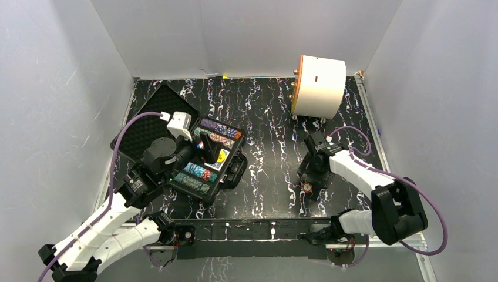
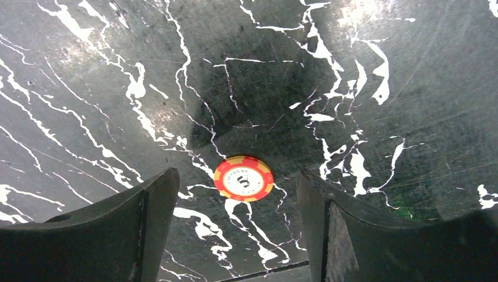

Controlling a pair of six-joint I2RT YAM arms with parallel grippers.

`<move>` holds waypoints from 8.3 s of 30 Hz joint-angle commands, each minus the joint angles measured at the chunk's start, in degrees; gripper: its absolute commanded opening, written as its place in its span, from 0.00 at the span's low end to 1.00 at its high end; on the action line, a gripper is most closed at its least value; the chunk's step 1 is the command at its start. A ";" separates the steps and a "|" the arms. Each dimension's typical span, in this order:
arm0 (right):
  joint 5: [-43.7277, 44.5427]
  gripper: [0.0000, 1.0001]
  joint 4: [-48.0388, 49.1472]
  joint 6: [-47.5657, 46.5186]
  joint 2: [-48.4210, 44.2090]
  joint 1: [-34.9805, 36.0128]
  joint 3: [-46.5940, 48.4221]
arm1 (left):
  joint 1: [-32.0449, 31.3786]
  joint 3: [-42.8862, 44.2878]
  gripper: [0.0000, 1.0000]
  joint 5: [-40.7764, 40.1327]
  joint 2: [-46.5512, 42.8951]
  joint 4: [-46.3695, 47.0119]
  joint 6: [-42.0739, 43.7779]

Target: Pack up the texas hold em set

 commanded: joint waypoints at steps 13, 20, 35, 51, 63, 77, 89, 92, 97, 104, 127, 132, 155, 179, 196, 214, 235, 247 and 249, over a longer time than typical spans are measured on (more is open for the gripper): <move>-3.72 0.71 0.04 -0.89 6.13 -0.24 -0.02 | 0.11 -0.03 0.88 -0.74 -0.28 0.64 -1.10; -9.77 0.55 4.89 -2.00 6.76 -0.15 -1.91 | 0.11 0.39 0.91 1.03 0.26 -0.14 -1.26; -11.41 0.48 4.60 -2.14 4.92 0.02 0.61 | 0.11 0.85 0.98 10.47 8.08 -0.44 -4.41; -9.24 0.58 3.86 -3.40 3.94 1.86 3.55 | -0.57 -7.25 0.89 26.58 25.41 19.37 -17.18; -1.05 0.65 3.25 -2.65 8.99 7.55 3.40 | -1.27 -8.56 0.89 28.22 27.00 23.13 -18.83; 0.49 0.58 3.23 -3.36 15.66 8.17 3.56 | -1.82 -9.07 0.89 28.66 27.88 24.47 -18.44; -0.45 0.50 4.53 -2.99 16.84 9.18 2.78 | -1.89 -9.39 0.89 28.01 27.78 23.71 -18.02; -0.16 0.47 3.99 -2.75 15.67 9.25 2.99 | -1.95 -9.44 0.89 27.97 28.13 23.50 -18.02; -0.28 0.46 1.80 -2.46 12.62 9.25 5.12 | -2.77 -9.33 0.90 27.26 29.85 23.15 -18.08; -3.51 0.47 -0.20 -1.37 7.67 9.23 9.40 | -4.66 -8.40 0.90 26.06 32.72 23.44 -18.06; -24.52 0.49 13.06 5.01 5.43 9.24 10.75 | -10.35 -9.75 0.64 23.56 48.79 47.22 -27.40; -26.41 0.49 13.96 5.40 5.39 9.18 10.55 | -10.64 -9.09 0.54 21.73 50.14 48.73 -27.90; -27.42 0.54 16.45 6.88 4.47 9.13 9.40 | -10.64 -8.57 0.00 18.62 49.66 48.22 -27.98; -8.93 0.78 11.34 -3.40 -9.10 4.86 9.20 | 1.12 26.28 0.00 9.46 56.60 0.26 18.96; -10.92 0.78 11.47 -5.08 -11.19 4.77 7.17 | 3.79 36.02 0.00 0.76 65.56 -6.85 22.37; -11.65 0.78 11.91 -4.52 -10.14 4.77 6.88 | 4.24 36.09 0.00 -6.68 67.48 -7.37 24.26; -12.41 0.78 12.01 -4.94 -9.79 4.77 6.65 | 5.62 39.51 0.46 -5.18 62.15 -10.01 22.08; -14.58 0.83 13.19 -8.35 -7.39 4.77 7.97 | 16.38 32.34 0.98 -16.69 44.90 -9.37 26.78; -14.98 0.86 13.21 -9.08 -6.61 4.77 8.67 | 19.69 32.95 0.98 -18.72 44.56 -10.99 26.94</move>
